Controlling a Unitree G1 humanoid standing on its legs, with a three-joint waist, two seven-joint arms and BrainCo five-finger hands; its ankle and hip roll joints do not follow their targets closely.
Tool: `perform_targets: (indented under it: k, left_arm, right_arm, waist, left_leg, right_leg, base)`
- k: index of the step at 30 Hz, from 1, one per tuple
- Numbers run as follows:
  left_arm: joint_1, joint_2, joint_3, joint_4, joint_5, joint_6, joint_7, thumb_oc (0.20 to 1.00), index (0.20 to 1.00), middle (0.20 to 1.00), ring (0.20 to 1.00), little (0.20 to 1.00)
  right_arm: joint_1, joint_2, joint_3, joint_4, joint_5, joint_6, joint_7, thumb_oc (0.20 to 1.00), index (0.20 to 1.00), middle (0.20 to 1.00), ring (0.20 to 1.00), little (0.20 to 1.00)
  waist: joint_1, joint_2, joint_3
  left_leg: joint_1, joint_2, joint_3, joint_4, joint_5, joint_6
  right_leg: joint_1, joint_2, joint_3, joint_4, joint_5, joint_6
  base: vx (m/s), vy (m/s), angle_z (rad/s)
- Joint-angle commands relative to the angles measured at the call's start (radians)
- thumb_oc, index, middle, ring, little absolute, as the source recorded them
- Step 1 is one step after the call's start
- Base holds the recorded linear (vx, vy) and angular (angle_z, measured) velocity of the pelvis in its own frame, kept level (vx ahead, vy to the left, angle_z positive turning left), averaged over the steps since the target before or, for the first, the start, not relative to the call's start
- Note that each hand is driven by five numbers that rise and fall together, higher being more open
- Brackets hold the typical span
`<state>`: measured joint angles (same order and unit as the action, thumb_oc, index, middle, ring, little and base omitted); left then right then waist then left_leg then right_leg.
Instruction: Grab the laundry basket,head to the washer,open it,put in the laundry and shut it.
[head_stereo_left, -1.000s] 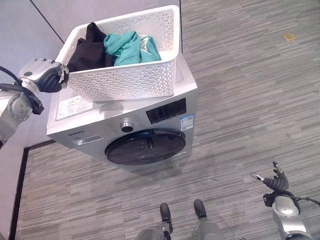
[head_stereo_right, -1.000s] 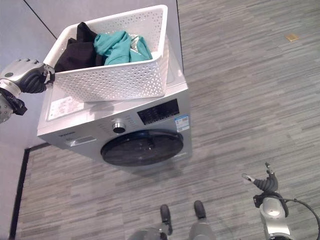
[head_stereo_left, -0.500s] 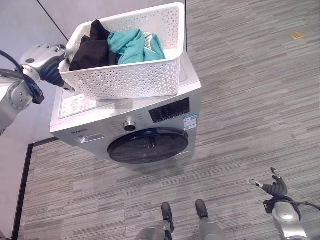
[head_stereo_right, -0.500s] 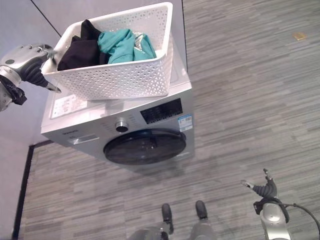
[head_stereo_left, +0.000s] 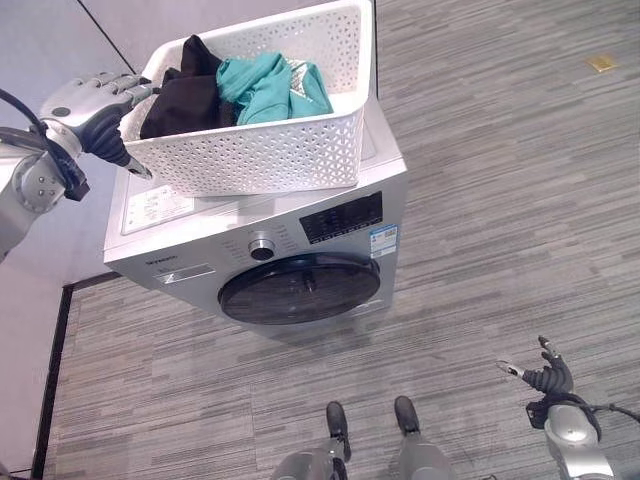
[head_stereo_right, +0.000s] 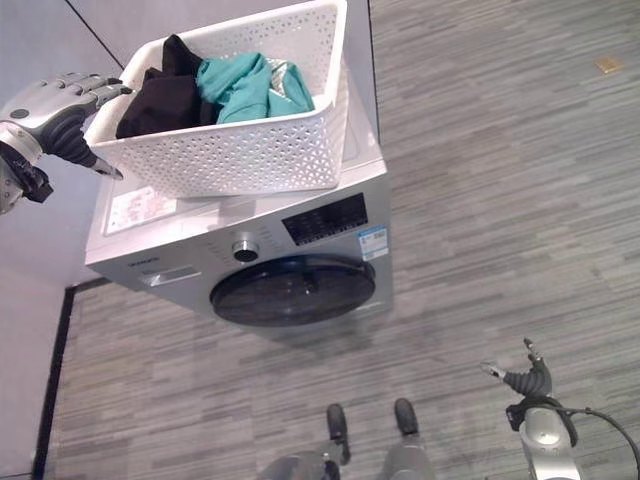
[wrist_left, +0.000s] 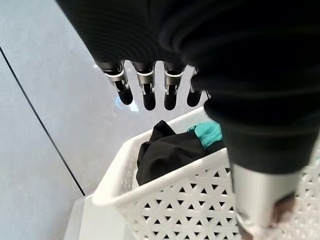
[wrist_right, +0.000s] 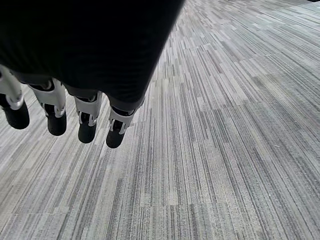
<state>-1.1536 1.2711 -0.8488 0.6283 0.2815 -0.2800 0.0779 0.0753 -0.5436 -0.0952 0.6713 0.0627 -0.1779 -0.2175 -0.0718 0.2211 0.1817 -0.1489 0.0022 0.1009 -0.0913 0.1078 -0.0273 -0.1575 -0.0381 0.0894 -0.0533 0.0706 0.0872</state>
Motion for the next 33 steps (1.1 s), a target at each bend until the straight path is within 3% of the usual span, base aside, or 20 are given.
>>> perform_targets:
  k: [1,5,7,8,9,11,12,20,24,33]
  left_arm:
    - [-0.041,0.009,0.029,0.088,-0.025,0.032,0.015,1.0,1.0,1.0,1.0,1.0]
    - [-0.034,-0.021,0.034,0.139,-0.016,0.037,0.021,1.0,1.0,1.0,1.0,1.0]
    - [-0.034,-0.037,0.032,0.167,-0.017,0.042,0.018,0.906,0.906,0.906,0.906,0.906]
    - [-0.034,-0.041,0.031,0.171,-0.018,0.042,0.014,0.815,0.815,0.815,0.815,0.815]
    - [-0.034,-0.042,0.029,0.174,-0.017,0.042,0.01,0.589,0.589,0.589,0.589,0.589]
    - [-0.035,-0.04,0.024,0.172,-0.018,0.039,0.0,0.376,0.376,0.376,0.376,0.376]
    - [-0.035,-0.041,0.022,0.174,-0.022,0.038,-0.007,0.2,0.2,0.2,0.2,0.2]
    - [-0.018,-0.067,0.011,0.22,-0.011,0.047,-0.044,0.2,0.2,0.2,0.2,0.2]
    - [0.002,-0.121,0.031,0.327,0.013,0.09,-0.075,0.2,0.2,0.2,0.2,0.2]
    - [0.039,-0.151,0.069,0.363,0.001,0.13,-0.145,0.2,0.2,0.2,0.2,0.2]
  right_arm:
    - [0.016,-0.029,0.016,-0.097,-0.012,-0.017,-0.017,1.0,1.0,1.0,1.0,1.0]
    - [0.011,-0.031,0.019,-0.113,-0.014,-0.018,-0.02,1.0,1.0,1.0,1.0,1.0]
    - [0.006,-0.03,0.025,-0.125,-0.015,-0.02,-0.023,1.0,1.0,1.0,1.0,1.0]
    - [0.006,-0.03,0.026,-0.127,-0.017,-0.02,-0.024,1.0,1.0,1.0,1.0,1.0]
    - [0.007,-0.03,0.027,-0.127,-0.018,-0.02,-0.025,1.0,1.0,1.0,1.0,1.0]
    - [0.012,-0.03,0.025,-0.123,-0.02,-0.019,-0.025,1.0,1.0,1.0,1.0,1.0]
    - [0.014,-0.03,0.024,-0.119,-0.02,-0.019,-0.025,1.0,1.0,1.0,1.0,1.0]
    - [0.011,-0.019,0.039,-0.112,-0.029,-0.009,-0.019,1.0,1.0,1.0,1.0,1.0]
    - [-0.007,-0.011,0.065,-0.09,-0.025,0.005,-0.015,1.0,1.0,1.0,1.0,1.0]
    - [-0.021,-0.001,0.1,-0.066,-0.021,0.029,0.008,1.0,1.0,1.0,1.0,1.0]
  waist:
    - [-0.013,-0.062,-0.008]
    - [-0.018,-0.059,0.0]
    - [-0.021,-0.058,0.007]
    - [-0.021,-0.057,0.008]
    - [-0.021,-0.056,0.008]
    - [-0.02,-0.054,0.006]
    - [-0.02,-0.053,0.004]
    - [-0.02,-0.049,-0.002]
    - [-0.022,-0.056,0.0]
    - [-0.011,-0.069,-0.012]
  left_leg:
    - [0.002,-0.015,-0.066,0.004,-0.066,-0.021]
    - [-0.006,-0.015,-0.065,0.004,-0.064,-0.022]
    - [-0.012,-0.013,-0.065,0.004,-0.062,-0.023]
    - [-0.013,-0.013,-0.064,0.004,-0.061,-0.023]
    - [-0.014,-0.013,-0.062,0.004,-0.061,-0.023]
    - [-0.013,-0.012,-0.061,0.004,-0.062,-0.024]
    - [-0.012,-0.012,-0.063,0.004,-0.062,-0.024]
    - [-0.005,-0.011,-0.068,0.004,-0.062,-0.027]
    - [-0.001,-0.005,-0.068,0.004,-0.058,-0.029]
    - [0.009,0.004,-0.077,0.004,-0.054,-0.034]
  right_leg:
    - [0.018,-0.118,-0.032,-0.034,-0.011,0.111]
    - [0.008,-0.117,-0.028,-0.034,-0.008,0.111]
    - [0.002,-0.116,-0.025,-0.034,-0.006,0.11]
    - [0.001,-0.115,-0.024,-0.034,-0.006,0.11]
    - [0.0,-0.115,-0.022,-0.034,-0.006,0.11]
    - [0.002,-0.115,-0.021,-0.034,-0.007,0.11]
    - [0.003,-0.114,-0.021,-0.034,-0.007,0.109]
    - [0.012,-0.11,-0.026,-0.034,-0.016,0.105]
    - [0.019,-0.108,-0.031,-0.034,-0.019,0.099]
    - [0.042,-0.103,-0.05,-0.034,-0.028,0.09]
  base:
    - [-0.01,-0.002,-0.05]
    - [-0.01,0.002,-0.03]
    - [-0.01,-0.006,-0.03]
    - [0.0,0.0,0.0]
    - [0.0,0.0,0.0]
    - [0.0,0.0,0.0]
    - [0.0,0.0,0.0]
    - [0.0,0.0,0.0]
    - [-0.01,-0.019,0.0]
    - [-0.01,-0.03,0.04]
